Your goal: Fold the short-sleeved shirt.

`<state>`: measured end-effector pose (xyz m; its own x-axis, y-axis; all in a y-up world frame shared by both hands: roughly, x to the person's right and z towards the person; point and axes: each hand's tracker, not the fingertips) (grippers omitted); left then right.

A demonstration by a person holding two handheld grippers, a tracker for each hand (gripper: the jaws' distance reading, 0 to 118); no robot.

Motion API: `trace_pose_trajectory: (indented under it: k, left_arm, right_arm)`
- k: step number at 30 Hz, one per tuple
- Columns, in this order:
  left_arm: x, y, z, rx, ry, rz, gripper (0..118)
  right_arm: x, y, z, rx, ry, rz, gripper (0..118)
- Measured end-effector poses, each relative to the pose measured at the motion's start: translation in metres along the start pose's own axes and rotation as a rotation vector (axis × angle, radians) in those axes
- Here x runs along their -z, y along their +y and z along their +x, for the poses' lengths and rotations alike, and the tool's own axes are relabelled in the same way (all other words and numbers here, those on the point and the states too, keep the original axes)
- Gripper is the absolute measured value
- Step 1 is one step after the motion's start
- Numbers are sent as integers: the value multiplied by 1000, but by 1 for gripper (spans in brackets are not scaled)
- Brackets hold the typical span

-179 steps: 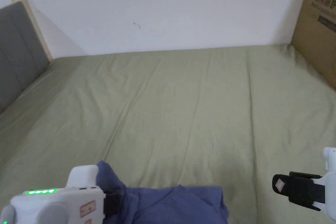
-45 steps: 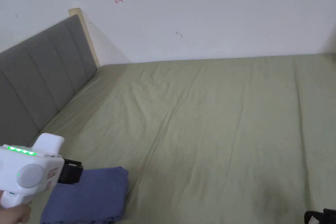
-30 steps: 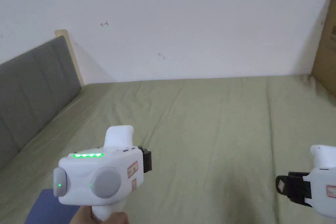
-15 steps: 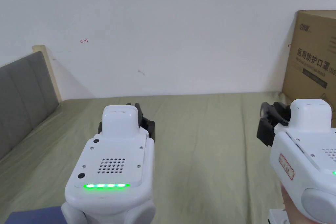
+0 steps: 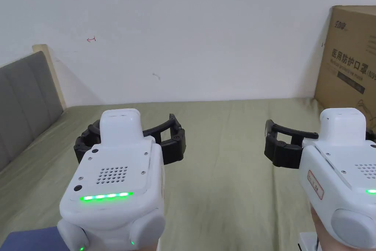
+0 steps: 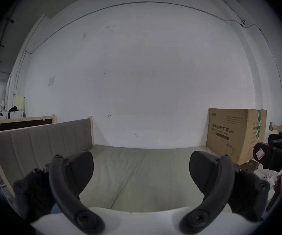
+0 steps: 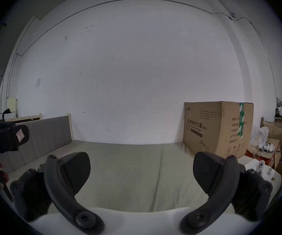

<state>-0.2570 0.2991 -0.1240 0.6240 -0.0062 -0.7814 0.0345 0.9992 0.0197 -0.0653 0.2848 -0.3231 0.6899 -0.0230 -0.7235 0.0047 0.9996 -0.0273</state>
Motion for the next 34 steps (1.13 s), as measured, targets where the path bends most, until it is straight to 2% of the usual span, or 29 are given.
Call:
trace_pose_trajectory:
  k: [5,23,34]
  left_arm:
    - [1,-2,-2,39,11,8,114]
    - [11,-15,-1,-8,-63,-116,114]
    - [9,-14,5,5,-26,-115,114]
  right_arm:
    - [0,-1,1,0,-3,-13,118]
    - [5,-2,1,28,-3,-55,118]
    - [5,-8,-4,11,13,-80,118]
